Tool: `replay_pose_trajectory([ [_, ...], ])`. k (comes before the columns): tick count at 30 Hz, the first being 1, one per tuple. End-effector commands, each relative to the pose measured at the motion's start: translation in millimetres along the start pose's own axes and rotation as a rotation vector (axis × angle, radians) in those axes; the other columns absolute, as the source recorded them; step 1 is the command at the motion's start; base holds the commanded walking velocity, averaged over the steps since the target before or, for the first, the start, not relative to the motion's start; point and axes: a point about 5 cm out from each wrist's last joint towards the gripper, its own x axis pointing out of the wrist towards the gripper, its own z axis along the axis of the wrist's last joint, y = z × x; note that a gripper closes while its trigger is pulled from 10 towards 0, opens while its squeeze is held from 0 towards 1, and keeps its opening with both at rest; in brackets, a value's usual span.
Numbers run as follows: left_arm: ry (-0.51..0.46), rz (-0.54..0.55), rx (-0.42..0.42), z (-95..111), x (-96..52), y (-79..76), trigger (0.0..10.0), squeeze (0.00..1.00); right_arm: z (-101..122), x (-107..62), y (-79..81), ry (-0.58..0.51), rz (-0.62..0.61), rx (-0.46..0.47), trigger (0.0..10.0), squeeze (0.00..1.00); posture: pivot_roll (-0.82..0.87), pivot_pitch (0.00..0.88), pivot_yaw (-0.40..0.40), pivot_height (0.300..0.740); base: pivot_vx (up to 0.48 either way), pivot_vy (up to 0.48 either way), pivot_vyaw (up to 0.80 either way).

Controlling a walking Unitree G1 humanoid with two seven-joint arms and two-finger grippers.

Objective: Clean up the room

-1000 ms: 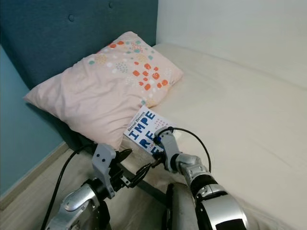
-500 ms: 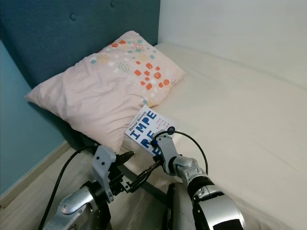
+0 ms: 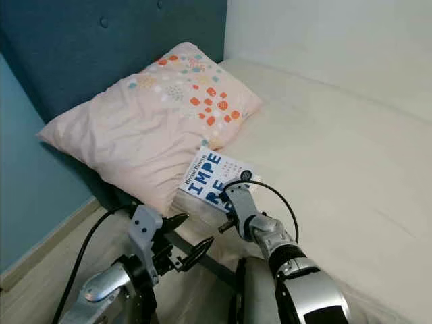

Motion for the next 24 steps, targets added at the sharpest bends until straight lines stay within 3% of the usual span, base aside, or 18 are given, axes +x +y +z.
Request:
replay_pose_trajectory([
  [1,0.017,-0.011,-0.005,-2,-2.0,-1.0,10.0,0.0,-3,-1.1,-2.9,0.007,-0.015,0.008,10.0,0.0,0.07,0.279,-0.11,0.552,0.0,0.0,0.0],
  [10,0.039,0.031,0.009,-6,-4.7,7.6,10.0,0.0,8,2.3,9.7,-0.056,0.1,0.083,10.0,0.0,0.06,0.239,-0.101,0.552,0.0,0.0,0.0],
  [12,0.066,0.098,-0.006,-12,-8.5,17.2,10.0,0.0,19,3.4,19.5,-0.129,0.2,0.159,10.0,0.0,0.05,0.217,-0.095,0.552,0.0,0.0,0.0],
  [16,0.091,0.204,-0.007,-18,-12.4,30.9,10.0,0.0,28,1.6,21.0,-0.215,0.231,0.218,10.0,0.0,0.04,0.175,-0.081,0.552,0.0,0.0,0.0],
  [17,0.104,0.273,-0.006,-21,-14.0,39.0,10.0,0.0,31,-0.2,18.1,-0.261,0.21,0.241,10.0,0.0,0.03,0.159,-0.077,0.552,0.0,0.0,0.0],
  [18,0.104,0.273,-0.006,-21,-14.0,39.0,10.0,0.0,31,-0.2,18.1,-0.261,0.21,0.241,10.0,0.0,0.03,0.159,-0.077,0.552,0.0,0.0,0.0],
  [21,0.211,0.574,0.05,-40,-22.4,68.1,10.0,0.0,29,-11.9,-4.0,-0.39,-0.059,0.215,10.0,0.0,0.02,0.123,-0.062,0.552,0.0,0.0,0.0],
  [22,0.211,0.574,0.05,-40,-22.4,68.1,10.0,0.0,29,-11.9,-4.0,-0.39,-0.059,0.215,10.0,0.0,0.02,0.123,-0.062,0.552,0.0,0.0,0.0],
  [24,0.253,0.695,0.034,-48,-25.8,75.4,10.0,0.0,20,-19.4,-12.5,-0.425,-0.195,0.2,10.0,0.0,0.0,0.103,-0.055,0.552,0.0,0.0,0.0],
])
